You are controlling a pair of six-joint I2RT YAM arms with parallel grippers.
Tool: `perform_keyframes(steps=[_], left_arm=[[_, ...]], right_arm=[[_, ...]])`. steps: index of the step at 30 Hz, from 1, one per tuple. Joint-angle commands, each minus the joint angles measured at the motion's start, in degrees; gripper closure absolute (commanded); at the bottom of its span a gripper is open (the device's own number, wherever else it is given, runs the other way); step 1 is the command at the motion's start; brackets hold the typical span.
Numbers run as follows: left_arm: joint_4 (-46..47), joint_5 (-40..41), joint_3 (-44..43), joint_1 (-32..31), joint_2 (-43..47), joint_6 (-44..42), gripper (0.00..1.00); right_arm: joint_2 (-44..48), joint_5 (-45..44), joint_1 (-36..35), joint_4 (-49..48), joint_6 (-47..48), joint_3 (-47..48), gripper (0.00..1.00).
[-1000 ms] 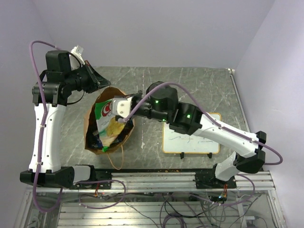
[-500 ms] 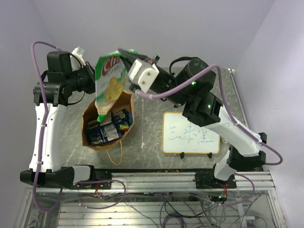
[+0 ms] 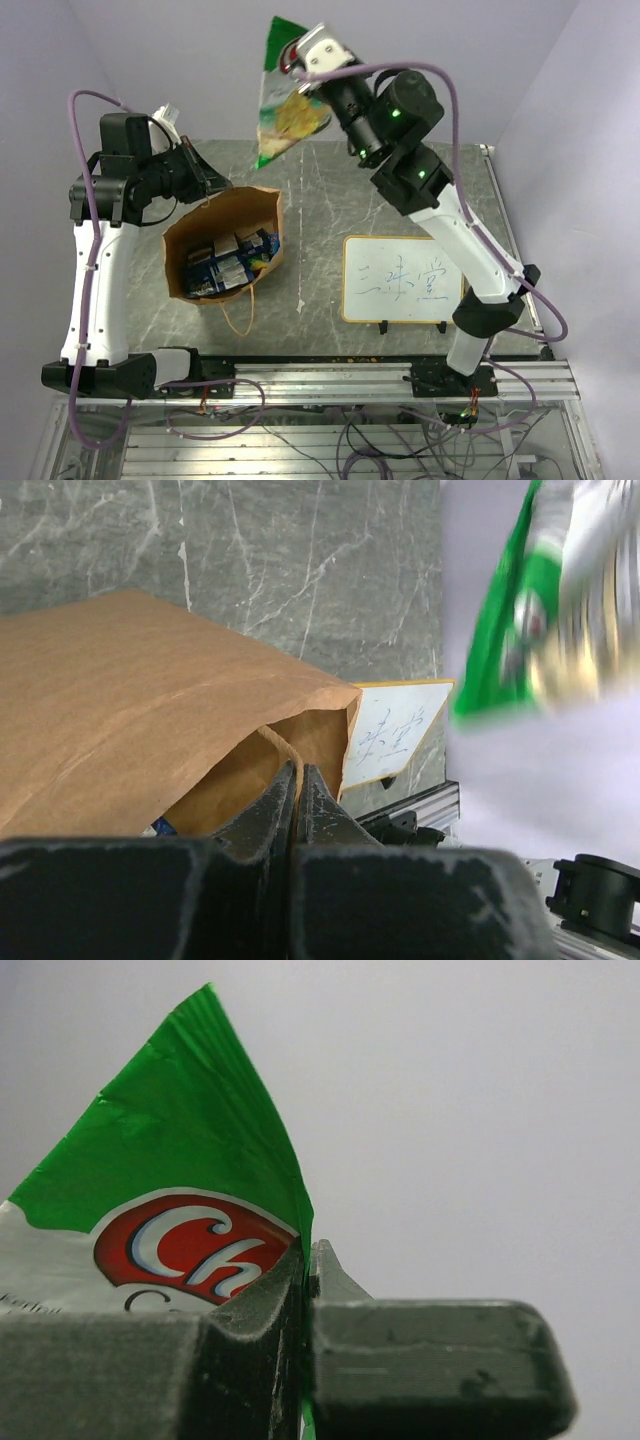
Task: Take the snacks out of the paper bag
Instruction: Place the snack at the center of the board.
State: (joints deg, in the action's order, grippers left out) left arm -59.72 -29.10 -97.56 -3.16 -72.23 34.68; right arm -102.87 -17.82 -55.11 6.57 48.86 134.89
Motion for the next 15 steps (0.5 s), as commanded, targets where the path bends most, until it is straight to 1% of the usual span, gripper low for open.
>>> perform_keyframes(steps=[1,7,12,15], left_arm=[[-1.73,0.81,-2.11,-0.01,0.57,-2.17,0.93],[-2.44,1.35,-3.07,-0.01,0.01,-2.65,0.93],[-1.98,1.51,-3.05,-0.01,-0.02,-2.49,0.93],[-1.31,1.16,-3.16,-0.01,0.22,-2.52,0.93]], right_arm=[[2.76,-3.74,5.68,-5.08,-5.39,-4.21,1.00],[3.72,-4.16,14.03,-3.94,-11.70,-13.17,1.00],[1.53,-3.72,16.23,-2.82,-13.46,-20.25,1.00],[-1.70,-4.76,16.26,-0.02,-15.16,-21.20,1.00]])
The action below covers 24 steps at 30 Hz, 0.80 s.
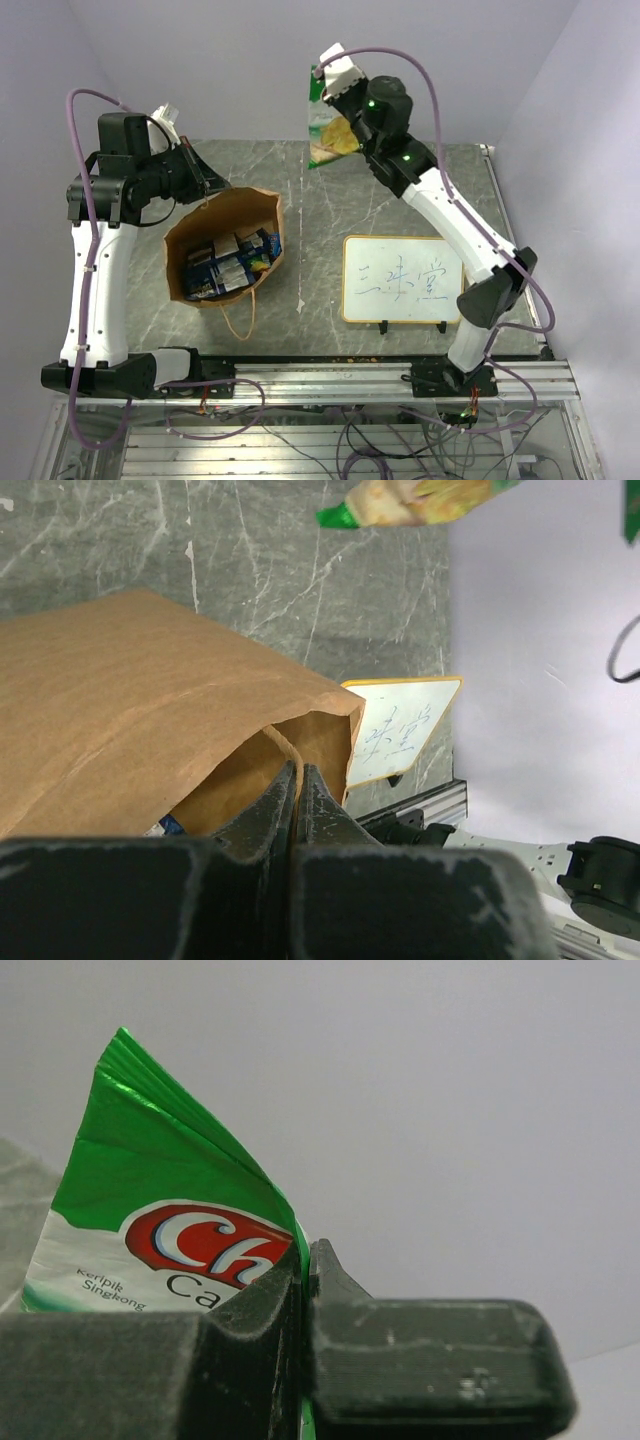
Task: Take the snacks out of the paper bag
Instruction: Place the snack at the center of the board.
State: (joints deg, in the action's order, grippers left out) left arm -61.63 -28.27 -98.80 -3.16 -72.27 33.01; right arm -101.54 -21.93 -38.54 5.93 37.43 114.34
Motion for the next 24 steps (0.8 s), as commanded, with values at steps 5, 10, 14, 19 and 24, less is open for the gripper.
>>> perform_keyframes(steps=[5,10,14,19,24], left_arm=[[1.65,0.08,-2.22,-0.01,0.55,-0.74,0.93],[0.70,1.70,-2.79,-0.01,0.04,-1.26,0.93],[0.18,2.51,-3.35,-0.01,-0.73,-1.61,0.93],[-0.48,3.37,-4.72,-0.01,-1.90,-2.20,0.93],[-0.62,3.66,-6.26,-0.01,-3.18,-2.41,0.93]], right_arm=[[-7.52,-1.57,-0.60,5.04,-12.16,-0.85,1.00],[-13.76,-2.74,-1.44,13.90,-24.69,6.95,1.00],[-22.00,-3.91,-1.06,24.00,-37.68,16.79,1.00],[-22.86,1.43,3.17,21.42,-43.89,13.10,1.00],[-23.94,8.48,11.45,20.47,-53.08,11.33,1.00]])
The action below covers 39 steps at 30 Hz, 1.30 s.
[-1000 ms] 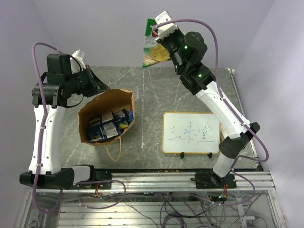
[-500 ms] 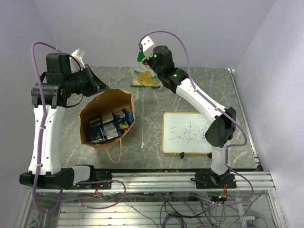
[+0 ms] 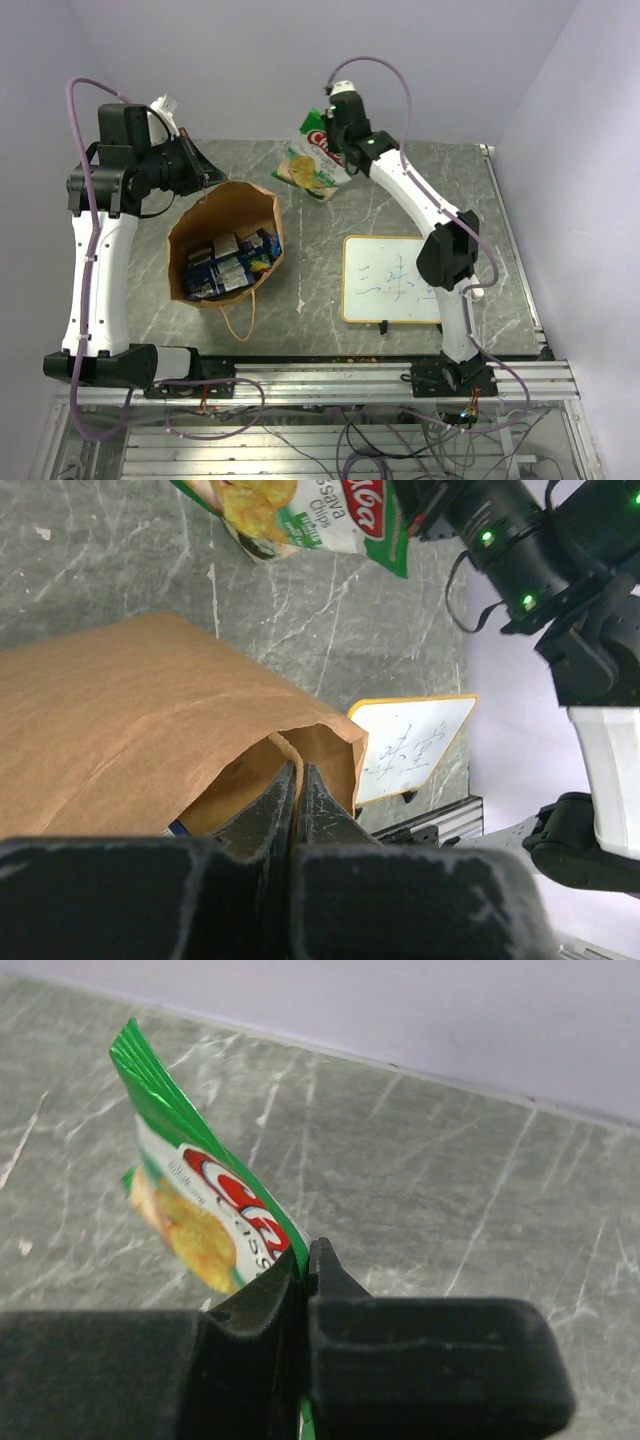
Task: Take the snacks out of the paper bag
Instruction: Place the snack at the center of the board.
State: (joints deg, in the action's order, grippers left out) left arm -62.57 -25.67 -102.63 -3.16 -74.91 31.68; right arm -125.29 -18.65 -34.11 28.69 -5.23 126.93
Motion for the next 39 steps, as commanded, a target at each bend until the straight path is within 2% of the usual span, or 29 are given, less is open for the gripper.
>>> perform_keyframes(steps=[1,6,11,16,19,24,26,29,34,39], left_arm=[[0.60,0.66,-2.48,-0.03,-0.64,-0.99,0.93],[1.51,-1.33,-2.49,-0.01,-1.00,-0.32,0.93],[2.62,-3.01,-0.80,-0.01,0.12,0.27,0.93],[2.80,-4.62,0.42,-0.01,1.04,1.78,0.93],[3.62,-4.75,2.18,-0.01,2.96,3.45,0.93],[4.62,-5.52,5.32,-0.01,5.74,4.53,0.93],[4.23,-5.71,5.53,-0.01,5.89,4.68,0.93],[4.77,-6.05,6.15,-0.01,6.62,5.15,0.93],[9.09,-9.31,9.94,-0.05,7.16,7.06,0.93],[13.16,-11.89,14.13,-0.01,8.20,9.25,0.93]], right_arm=[[-0.14,6.60,8.74,-3.17,-11.53,-2.55,1.00],[-0.92,11.71,17.07,-6.23,-15.15,-8.01,1.00],[-4.67,17.04,25.19,-10.88,-11.50,-10.86,1.00],[-7.37,17.40,29.22,-10.36,-7.86,-9.84,0.99],[-6.85,10.92,29.50,-8.39,-4.47,-10.45,0.82],[-8.26,-7.66,29.59,2.09,-0.76,-6.19,0.59],[-8.37,-10.22,29.59,6.11,-1.32,-5.17,0.46],[-5.55,-5.58,29.81,7.49,-5.25,-7.75,0.38],[4.35,0.23,25.94,7.26,-9.39,-15.07,0.35],[18.00,15.13,19.86,3.33,-16.24,-25.43,0.33]])
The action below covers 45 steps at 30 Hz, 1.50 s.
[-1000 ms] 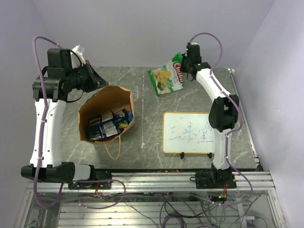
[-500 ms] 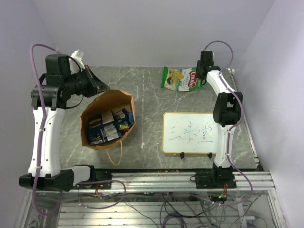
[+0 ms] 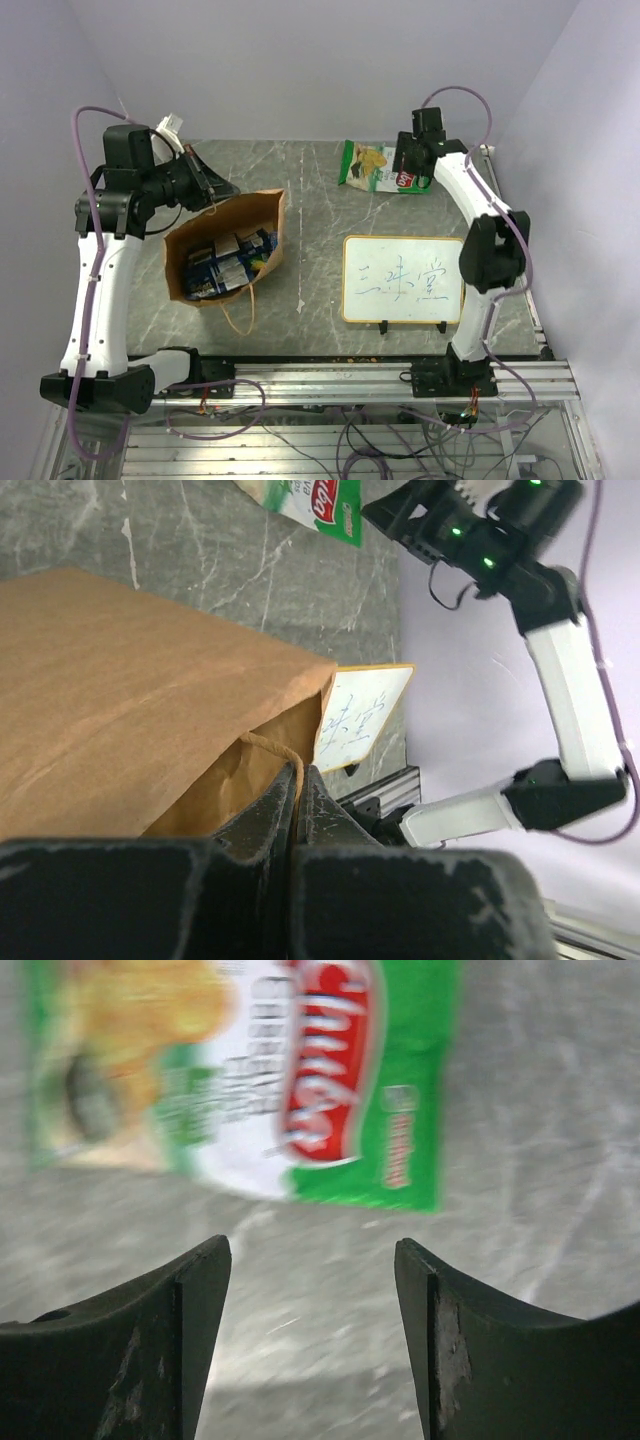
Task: Take the snacks out of the paper bag
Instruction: Place the snack at the center of the board, then take out the snack from the paper bag.
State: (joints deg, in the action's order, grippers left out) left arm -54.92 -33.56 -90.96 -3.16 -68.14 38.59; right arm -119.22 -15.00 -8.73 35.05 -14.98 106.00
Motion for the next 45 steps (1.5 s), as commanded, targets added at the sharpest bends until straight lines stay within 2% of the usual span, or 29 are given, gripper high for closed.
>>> perform_keyframes(steps=[1,5,11,18,22,27,36,45], left_arm=[[5.96,-4.57,3.52,-0.05,1.77,3.03,0.93],[9.25,-6.33,7.65,-0.01,3.58,6.31,0.93],[7.00,-6.16,8.36,-0.01,4.59,6.65,0.93],[4.80,-6.09,7.07,-0.03,5.21,6.10,0.93],[5.58,-6.38,6.41,-0.04,5.40,5.84,0.93],[8.55,-4.02,8.84,-0.07,8.06,6.09,0.93],[7.64,-3.26,8.55,-0.01,10.77,5.20,0.93],[9.40,-4.15,9.80,-0.01,11.44,6.64,0.93]], right_arm=[[14.04,14.11,-7.35,-3.71,-6.25,-6.23,0.33],[22.73,19.51,-16.32,-7.27,-5.40,-12.92,0.33],[33.82,29.80,-26.21,-14.23,-3.06,-19.59,0.33],[43.68,39.43,-34.77,-21.77,12.04,-24.81,0.33],[44.35,43.10,-43.11,-21.68,24.17,-25.03,0.33],[40.49,37.27,-53.90,-19.31,36.99,-21.18,0.33],[28.75,24.69,-65.98,-12.57,53.95,-12.96,0.32],[26.88,17.77,-71.06,-14.92,61.56,-19.29,0.33]])
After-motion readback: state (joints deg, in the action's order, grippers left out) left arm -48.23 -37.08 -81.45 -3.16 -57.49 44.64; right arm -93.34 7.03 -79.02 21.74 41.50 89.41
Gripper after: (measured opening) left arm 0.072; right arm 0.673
